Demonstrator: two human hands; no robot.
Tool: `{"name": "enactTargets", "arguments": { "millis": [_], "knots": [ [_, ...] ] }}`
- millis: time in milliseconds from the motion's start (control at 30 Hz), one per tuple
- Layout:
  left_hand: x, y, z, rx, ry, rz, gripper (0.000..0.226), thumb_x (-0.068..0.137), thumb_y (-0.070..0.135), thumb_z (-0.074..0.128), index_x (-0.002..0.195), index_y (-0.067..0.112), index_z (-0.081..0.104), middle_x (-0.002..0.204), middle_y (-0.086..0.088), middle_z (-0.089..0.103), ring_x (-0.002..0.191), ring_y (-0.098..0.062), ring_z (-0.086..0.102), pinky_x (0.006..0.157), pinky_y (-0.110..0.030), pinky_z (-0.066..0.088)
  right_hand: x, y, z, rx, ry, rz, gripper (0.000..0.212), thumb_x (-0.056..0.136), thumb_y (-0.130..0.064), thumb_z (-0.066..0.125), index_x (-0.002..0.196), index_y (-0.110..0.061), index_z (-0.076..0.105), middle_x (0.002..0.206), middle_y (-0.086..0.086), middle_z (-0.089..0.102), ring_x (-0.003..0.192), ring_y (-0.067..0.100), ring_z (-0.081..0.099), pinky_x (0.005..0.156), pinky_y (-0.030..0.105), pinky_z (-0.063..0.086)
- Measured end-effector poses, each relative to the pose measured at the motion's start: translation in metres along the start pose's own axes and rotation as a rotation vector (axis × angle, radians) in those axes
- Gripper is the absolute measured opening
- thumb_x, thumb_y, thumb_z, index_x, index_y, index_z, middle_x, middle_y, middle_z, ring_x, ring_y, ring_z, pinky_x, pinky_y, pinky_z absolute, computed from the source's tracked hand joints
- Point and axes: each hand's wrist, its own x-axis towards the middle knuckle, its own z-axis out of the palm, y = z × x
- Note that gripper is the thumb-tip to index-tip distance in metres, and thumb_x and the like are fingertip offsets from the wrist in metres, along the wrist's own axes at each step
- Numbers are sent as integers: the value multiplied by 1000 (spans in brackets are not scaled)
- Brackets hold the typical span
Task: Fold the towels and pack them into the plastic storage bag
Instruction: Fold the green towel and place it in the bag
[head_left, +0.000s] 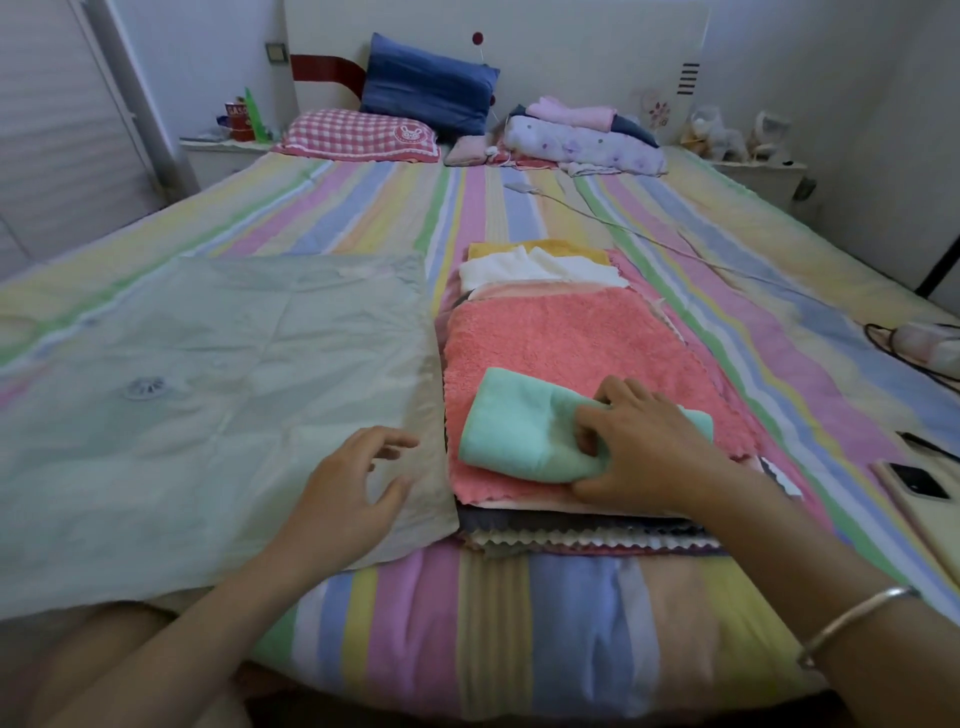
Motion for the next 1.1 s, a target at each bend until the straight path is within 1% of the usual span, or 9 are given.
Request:
{"name": "enactTargets", "arguments": {
  "millis": [100,233,433,567,700,800,933,1000,1100],
  "knots": [
    [-8,-26,-22,286,-199,-12,62,64,77,54,111,37,58,111,22,57,104,0,54,91,-27,46,-4,-13,-5,69,123,55,36,68,-58,63,86,-28,51,91,-6,39,87,16,41,63,30,26],
    [-16,-39,-46,464,-351,73,84,56,83,55,124,34,56,129,18,50,120,-4,45,100,-30,42,-6,-40,-9,294,234,176,32,71,-60,65,79,-30,55,85,-7,43,68,14,45,55,28,30],
    [-24,-54,-73,516,-333,133,64,63,73,55,118,40,59,117,19,59,110,-5,56,90,-29,48,-4,-71,-14,700,81,232,34,75,-55,66,70,-22,58,74,-5,62,69,16,59,57,30,41],
    [-33,-49,-76,556,-181,327,37,74,54,53,98,35,73,95,20,72,83,-4,70,66,-20,55,-6,-88,-10,811,31,242,33,74,-56,67,69,-25,60,73,-6,67,69,13,65,62,32,48],
    [-32,-41,-77,605,-69,418,34,82,39,47,90,25,76,76,12,74,59,-9,68,47,-20,51,-4,-99,-10,977,-1,250,34,73,-56,69,75,-22,63,74,-2,72,66,15,70,70,40,59],
    [-24,-40,-75,566,-18,361,27,85,37,46,81,22,69,63,8,67,52,-15,64,44,-28,49,2,-108,-13,1019,23,261,36,74,-55,69,81,-20,65,73,-2,73,64,15,70,69,44,59],
    [-5,-49,-77,325,-91,44,10,84,34,66,77,26,67,73,12,69,70,-6,66,66,-28,53,22,-122,-21,1047,75,270,35,74,-54,69,80,-20,65,75,2,72,68,20,70,68,47,58],
    [8,-55,-81,219,-155,-113,17,79,29,76,68,24,64,68,14,65,67,1,60,62,-18,45,33,-130,-26,1115,72,263,39,71,-57,69,80,-19,65,76,5,72,68,25,70,67,50,58],
    [23,-62,-85,54,-268,-269,33,71,29,83,56,20,55,53,8,58,50,0,49,53,-19,39,46,-142,-33,1164,94,266,43,70,-57,71,82,-16,65,77,7,72,69,29,70,66,51,58]
  ]
}}
